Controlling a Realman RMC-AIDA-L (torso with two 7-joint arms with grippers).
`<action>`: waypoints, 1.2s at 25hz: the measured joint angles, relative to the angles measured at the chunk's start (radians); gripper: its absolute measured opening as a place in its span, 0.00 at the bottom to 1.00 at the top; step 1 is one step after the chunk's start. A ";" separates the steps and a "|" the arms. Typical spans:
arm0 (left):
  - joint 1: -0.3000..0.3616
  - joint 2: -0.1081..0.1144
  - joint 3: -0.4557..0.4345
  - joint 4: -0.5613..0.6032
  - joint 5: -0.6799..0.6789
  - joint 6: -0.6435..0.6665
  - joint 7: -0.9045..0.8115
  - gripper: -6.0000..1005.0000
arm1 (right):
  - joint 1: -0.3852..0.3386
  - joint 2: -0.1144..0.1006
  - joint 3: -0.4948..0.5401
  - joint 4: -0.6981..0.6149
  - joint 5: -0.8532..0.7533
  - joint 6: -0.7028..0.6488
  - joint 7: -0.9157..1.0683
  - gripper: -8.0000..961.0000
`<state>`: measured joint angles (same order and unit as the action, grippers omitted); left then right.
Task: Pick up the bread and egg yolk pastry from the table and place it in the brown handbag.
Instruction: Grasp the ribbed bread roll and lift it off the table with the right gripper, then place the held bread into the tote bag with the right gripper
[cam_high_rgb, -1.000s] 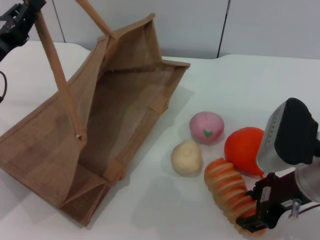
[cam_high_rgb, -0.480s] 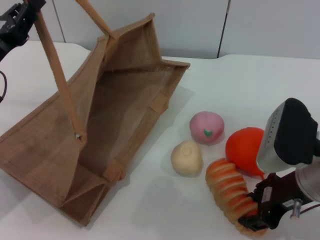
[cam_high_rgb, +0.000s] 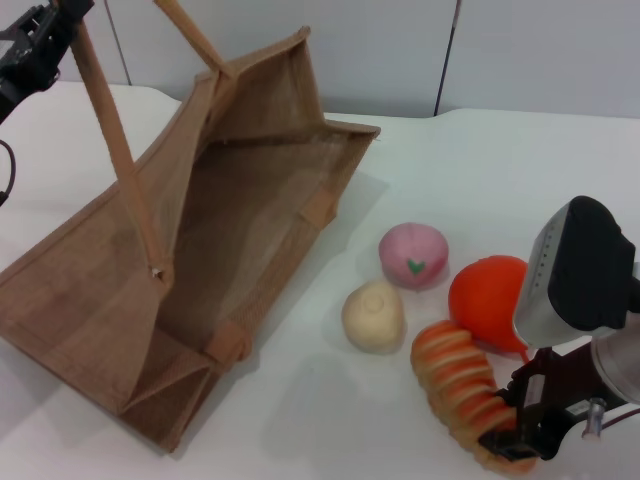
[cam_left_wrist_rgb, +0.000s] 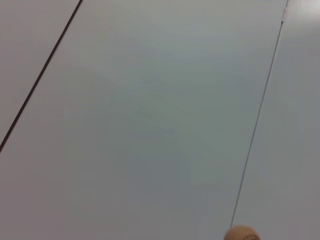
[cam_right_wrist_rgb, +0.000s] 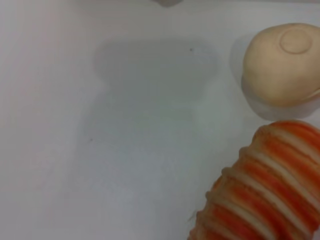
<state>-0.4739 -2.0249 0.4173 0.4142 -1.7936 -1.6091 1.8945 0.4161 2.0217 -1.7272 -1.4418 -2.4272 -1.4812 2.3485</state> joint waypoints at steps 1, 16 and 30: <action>0.000 0.000 0.000 0.000 0.000 0.000 0.000 0.14 | 0.000 0.000 0.000 0.000 0.000 0.000 0.000 0.53; -0.003 0.000 0.003 0.000 0.006 0.003 0.000 0.15 | -0.001 -0.003 0.104 -0.206 -0.007 -0.165 -0.040 0.43; -0.108 -0.003 0.014 -0.071 0.098 -0.009 0.023 0.15 | 0.102 0.003 0.098 -0.274 0.025 -0.161 -0.021 0.41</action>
<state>-0.5817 -2.0275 0.4312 0.3428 -1.6951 -1.6186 1.9174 0.5184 2.0244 -1.6293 -1.7155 -2.4024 -1.6421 2.3273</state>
